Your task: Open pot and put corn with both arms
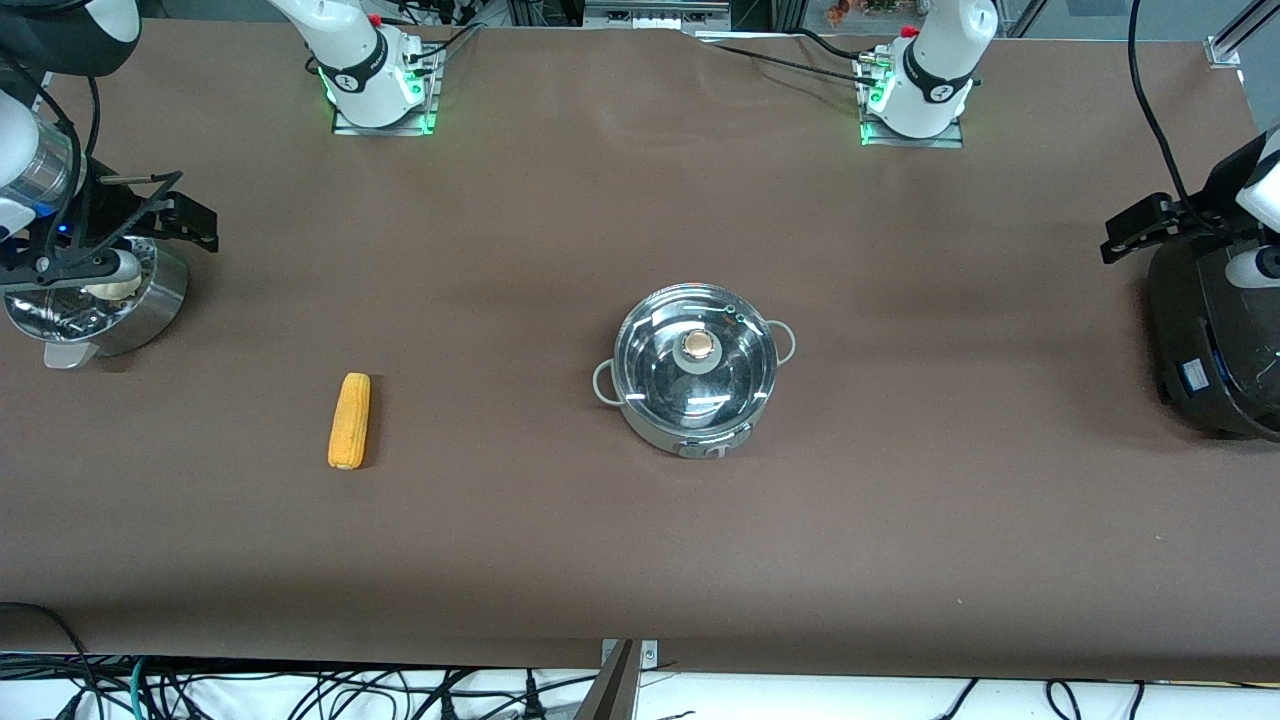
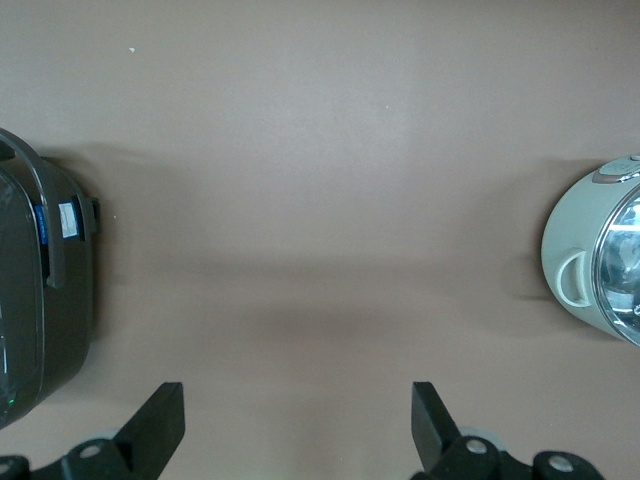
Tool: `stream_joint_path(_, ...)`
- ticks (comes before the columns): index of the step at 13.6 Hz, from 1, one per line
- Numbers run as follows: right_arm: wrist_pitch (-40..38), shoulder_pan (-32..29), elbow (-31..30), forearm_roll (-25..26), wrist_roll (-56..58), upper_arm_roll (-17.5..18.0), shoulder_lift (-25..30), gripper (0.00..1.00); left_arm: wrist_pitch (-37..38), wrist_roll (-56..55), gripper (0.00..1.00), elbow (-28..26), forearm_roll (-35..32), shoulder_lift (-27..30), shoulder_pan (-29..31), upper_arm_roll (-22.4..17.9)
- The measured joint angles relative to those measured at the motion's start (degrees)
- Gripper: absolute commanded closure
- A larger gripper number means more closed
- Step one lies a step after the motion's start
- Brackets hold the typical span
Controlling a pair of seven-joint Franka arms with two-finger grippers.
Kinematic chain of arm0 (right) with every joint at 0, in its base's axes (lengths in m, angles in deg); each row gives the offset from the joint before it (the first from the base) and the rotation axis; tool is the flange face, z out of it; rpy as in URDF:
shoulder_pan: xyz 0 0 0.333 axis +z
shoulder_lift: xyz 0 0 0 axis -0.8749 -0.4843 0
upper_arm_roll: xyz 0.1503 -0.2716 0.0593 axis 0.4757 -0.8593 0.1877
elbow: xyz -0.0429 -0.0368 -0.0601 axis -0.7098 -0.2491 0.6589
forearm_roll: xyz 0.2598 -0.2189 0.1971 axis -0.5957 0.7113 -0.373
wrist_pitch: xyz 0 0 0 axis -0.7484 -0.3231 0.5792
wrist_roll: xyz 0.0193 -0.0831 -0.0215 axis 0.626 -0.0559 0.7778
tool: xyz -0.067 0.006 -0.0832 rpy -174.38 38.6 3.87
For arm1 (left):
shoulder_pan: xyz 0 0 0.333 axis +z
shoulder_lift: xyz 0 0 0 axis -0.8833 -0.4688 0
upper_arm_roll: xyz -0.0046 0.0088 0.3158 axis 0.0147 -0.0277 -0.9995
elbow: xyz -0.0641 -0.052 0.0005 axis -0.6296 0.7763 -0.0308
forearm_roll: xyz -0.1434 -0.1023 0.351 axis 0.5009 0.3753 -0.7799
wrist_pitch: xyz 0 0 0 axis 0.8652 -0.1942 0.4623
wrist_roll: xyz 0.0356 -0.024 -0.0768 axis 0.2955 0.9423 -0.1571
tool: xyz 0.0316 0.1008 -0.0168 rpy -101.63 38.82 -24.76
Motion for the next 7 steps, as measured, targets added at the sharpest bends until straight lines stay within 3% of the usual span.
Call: stream_joint_path(7,0.47,-0.09,1.76,-0.13,0.0,-0.14,-0.52,0.0,0.0,0.0,0.0,0.0,0.0,-0.02,0.12,-0.06)
